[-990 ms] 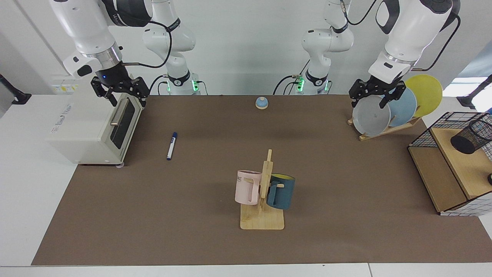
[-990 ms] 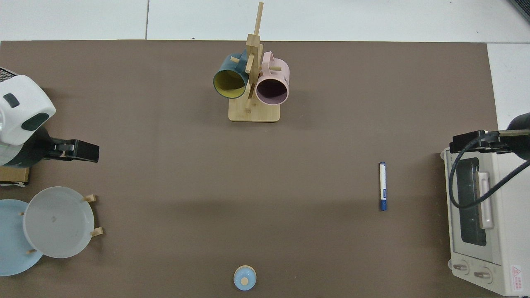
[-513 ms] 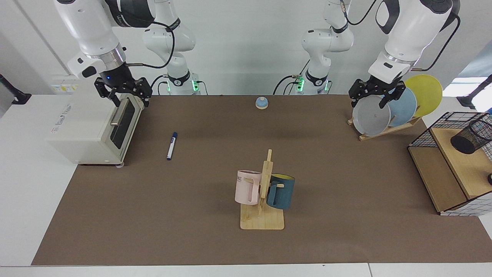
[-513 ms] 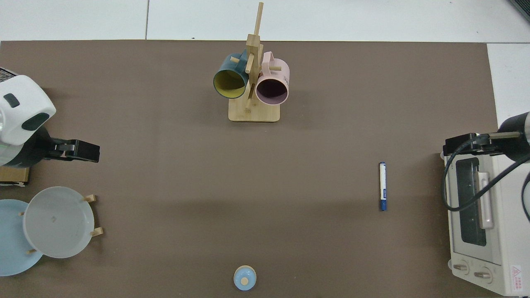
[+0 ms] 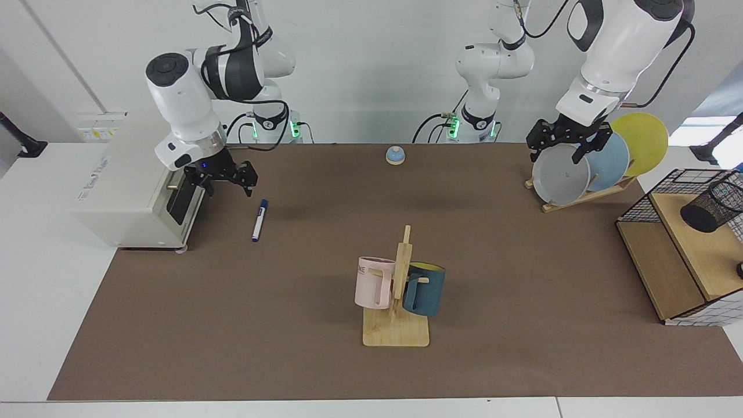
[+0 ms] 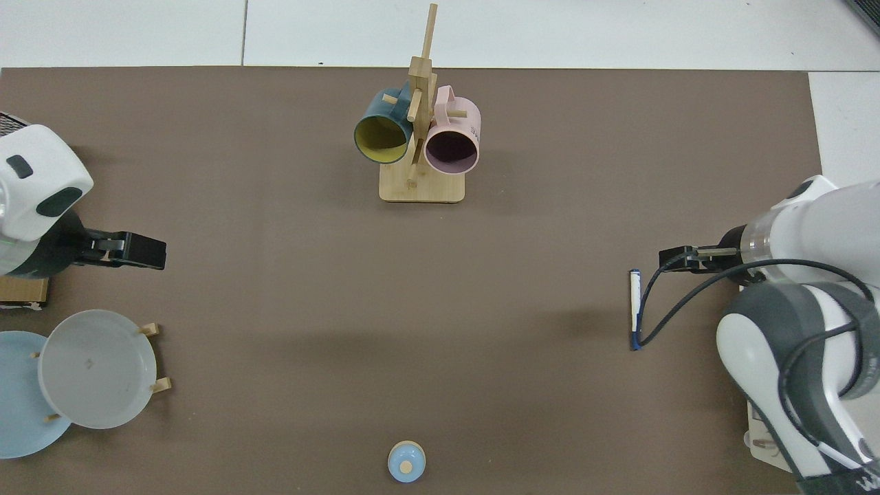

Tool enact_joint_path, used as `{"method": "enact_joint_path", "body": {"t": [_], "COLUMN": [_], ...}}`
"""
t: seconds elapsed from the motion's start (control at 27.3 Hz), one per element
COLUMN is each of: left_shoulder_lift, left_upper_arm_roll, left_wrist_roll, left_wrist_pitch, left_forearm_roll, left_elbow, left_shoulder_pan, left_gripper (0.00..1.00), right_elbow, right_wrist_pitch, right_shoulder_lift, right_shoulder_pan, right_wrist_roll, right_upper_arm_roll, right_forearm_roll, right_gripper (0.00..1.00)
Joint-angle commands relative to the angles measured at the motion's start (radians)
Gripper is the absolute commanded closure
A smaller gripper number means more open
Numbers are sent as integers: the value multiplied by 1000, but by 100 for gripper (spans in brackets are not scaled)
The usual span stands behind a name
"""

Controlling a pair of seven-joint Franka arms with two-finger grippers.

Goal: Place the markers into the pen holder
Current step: 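Reach the right gripper down and grasp the white-and-blue marker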

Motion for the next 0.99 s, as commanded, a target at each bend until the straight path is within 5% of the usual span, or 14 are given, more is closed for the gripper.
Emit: {"method": "enact_joint_path", "body": {"t": [0.0,0.44,0.7,0.95], "left_shoulder_lift": [-31,-29,-35,-41], "left_upper_arm_roll": [5,-4,-50,-55], "left_wrist_roll": [-12,-6,22,252], "left_wrist_pitch": [8,-20,-31,-15], "left_forearm_roll": [-9,-7,-10,-19], "left_elbow": [-34,3,-2,-16], "left_shoulder_pan": [-10,-13,-17,-31], "left_gripper": [0,0,0,0], "right_elbow": [-112,-181,-189,-190], "right_wrist_pitch": [183,409,403,403], "right_shoulder_lift": [43,205,226,231], "right_shoulder_pan": [5,26,26,26], "right_wrist_roll": [40,109,118,118], "right_upper_arm_roll": [2,2,2,2], "right_forearm_roll": [-2,-2,-4,-5], "right_gripper": [0,0,0,6]}}
